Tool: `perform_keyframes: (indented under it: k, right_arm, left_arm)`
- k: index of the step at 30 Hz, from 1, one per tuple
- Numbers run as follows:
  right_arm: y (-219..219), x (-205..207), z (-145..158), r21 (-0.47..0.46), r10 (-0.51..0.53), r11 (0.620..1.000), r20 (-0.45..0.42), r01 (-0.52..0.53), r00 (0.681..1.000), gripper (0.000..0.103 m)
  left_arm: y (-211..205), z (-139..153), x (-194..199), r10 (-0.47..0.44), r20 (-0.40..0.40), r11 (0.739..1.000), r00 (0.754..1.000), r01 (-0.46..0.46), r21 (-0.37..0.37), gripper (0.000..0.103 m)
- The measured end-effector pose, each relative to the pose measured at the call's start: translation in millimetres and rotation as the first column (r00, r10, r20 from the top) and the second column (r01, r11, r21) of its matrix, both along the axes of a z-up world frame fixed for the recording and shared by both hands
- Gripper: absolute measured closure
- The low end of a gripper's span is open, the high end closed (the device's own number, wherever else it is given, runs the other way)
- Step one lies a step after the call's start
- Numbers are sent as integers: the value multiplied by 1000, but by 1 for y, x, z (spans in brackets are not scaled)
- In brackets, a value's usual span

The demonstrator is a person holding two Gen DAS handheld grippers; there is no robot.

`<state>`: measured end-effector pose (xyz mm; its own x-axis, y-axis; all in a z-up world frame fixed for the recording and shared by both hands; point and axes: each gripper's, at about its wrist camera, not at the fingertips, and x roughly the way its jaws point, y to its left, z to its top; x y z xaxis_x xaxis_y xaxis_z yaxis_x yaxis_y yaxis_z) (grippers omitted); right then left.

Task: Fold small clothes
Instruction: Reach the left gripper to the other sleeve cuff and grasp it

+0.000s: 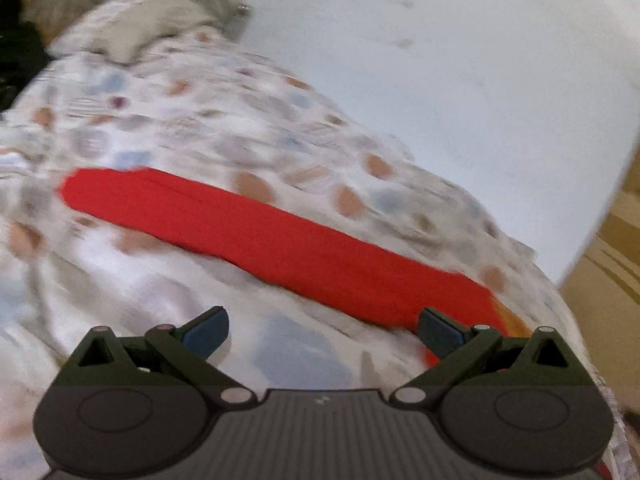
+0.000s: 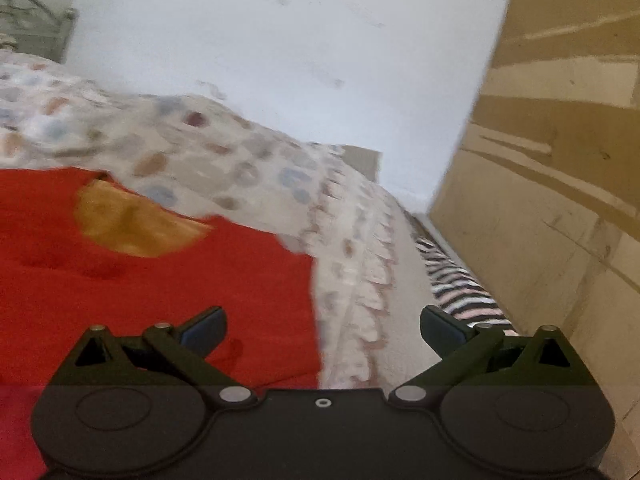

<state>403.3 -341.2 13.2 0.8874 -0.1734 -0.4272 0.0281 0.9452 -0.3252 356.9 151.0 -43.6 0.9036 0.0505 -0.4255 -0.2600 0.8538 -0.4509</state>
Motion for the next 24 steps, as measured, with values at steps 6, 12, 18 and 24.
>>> perform_keyframes:
  k: [6,12,18,24]
  right_arm:
    - [45,-65,5,244,179,957,-68,-158,981,1]
    - [100,-110,-18,266,284,926,-19,-269,959,1]
    - [132,-110,-43,122,310,945,-45,-303,950,1]
    - [135,-114,-50,100,337,938,-46,-332,940,1]
  left_arm:
    - [87,-12,13,133,-59,991,989,-133,13,0]
    - [153,-42,38,185,-157,970,970,-206,-133,1]
    - [173,-48,50,302,-147,927,942,-326,-185,12]
    - [187,-53,48,498,-166,813,851,-525,-251,72]
